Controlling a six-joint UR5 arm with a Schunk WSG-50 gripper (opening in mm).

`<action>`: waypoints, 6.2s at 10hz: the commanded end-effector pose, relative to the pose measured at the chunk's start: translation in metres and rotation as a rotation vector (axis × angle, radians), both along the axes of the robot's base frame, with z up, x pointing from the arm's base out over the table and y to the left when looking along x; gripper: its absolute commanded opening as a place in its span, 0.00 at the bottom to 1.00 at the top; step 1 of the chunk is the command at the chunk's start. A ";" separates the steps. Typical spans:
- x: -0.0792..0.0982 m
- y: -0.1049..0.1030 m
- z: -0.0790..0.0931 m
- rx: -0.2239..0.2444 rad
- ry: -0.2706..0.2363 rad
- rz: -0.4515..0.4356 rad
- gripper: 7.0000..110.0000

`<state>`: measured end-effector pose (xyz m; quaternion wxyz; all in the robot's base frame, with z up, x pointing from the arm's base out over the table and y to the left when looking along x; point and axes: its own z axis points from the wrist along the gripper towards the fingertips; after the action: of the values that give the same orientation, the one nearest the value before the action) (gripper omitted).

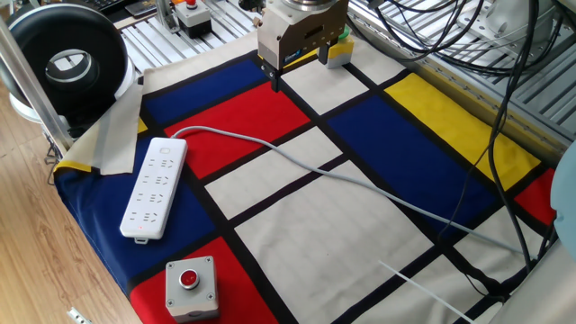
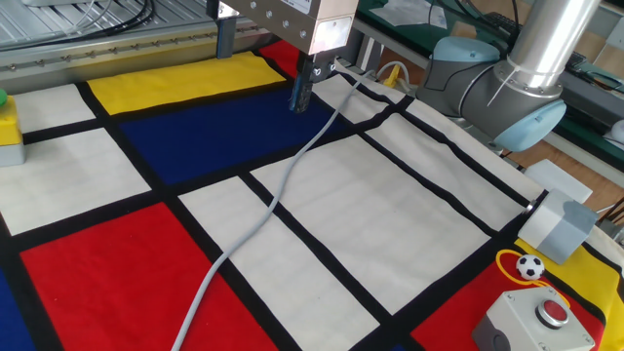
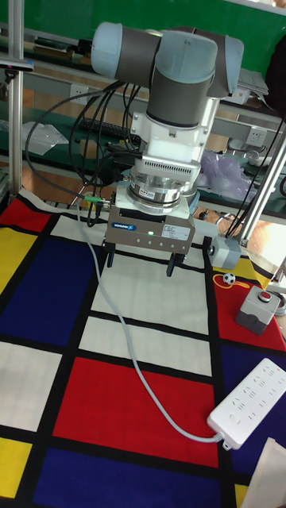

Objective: Turn off the power strip by pressing the button

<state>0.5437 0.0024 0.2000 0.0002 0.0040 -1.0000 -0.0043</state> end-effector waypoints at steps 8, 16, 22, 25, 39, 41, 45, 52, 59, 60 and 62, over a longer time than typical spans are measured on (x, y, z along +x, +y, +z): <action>0.007 -0.024 -0.007 -0.108 -0.019 0.068 0.00; 0.016 -0.006 -0.014 -0.043 -0.054 0.152 0.00; 0.020 0.002 -0.017 -0.029 -0.071 0.251 0.00; 0.018 -0.002 -0.019 -0.049 -0.062 0.243 0.00; 0.020 0.028 -0.020 0.045 -0.085 0.221 0.00; 0.019 0.006 -0.021 -0.046 -0.073 0.241 0.00; 0.020 0.010 -0.021 -0.031 -0.077 0.250 0.00; 0.052 0.022 -0.041 0.019 -0.071 0.294 0.00; 0.127 0.039 -0.108 0.011 -0.074 0.323 0.00; 0.135 0.048 -0.108 0.012 -0.071 0.323 0.00; 0.148 0.062 -0.104 -0.016 -0.061 0.323 0.00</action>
<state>0.6710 0.0471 0.1009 -0.0309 0.1649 -0.9858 -0.0011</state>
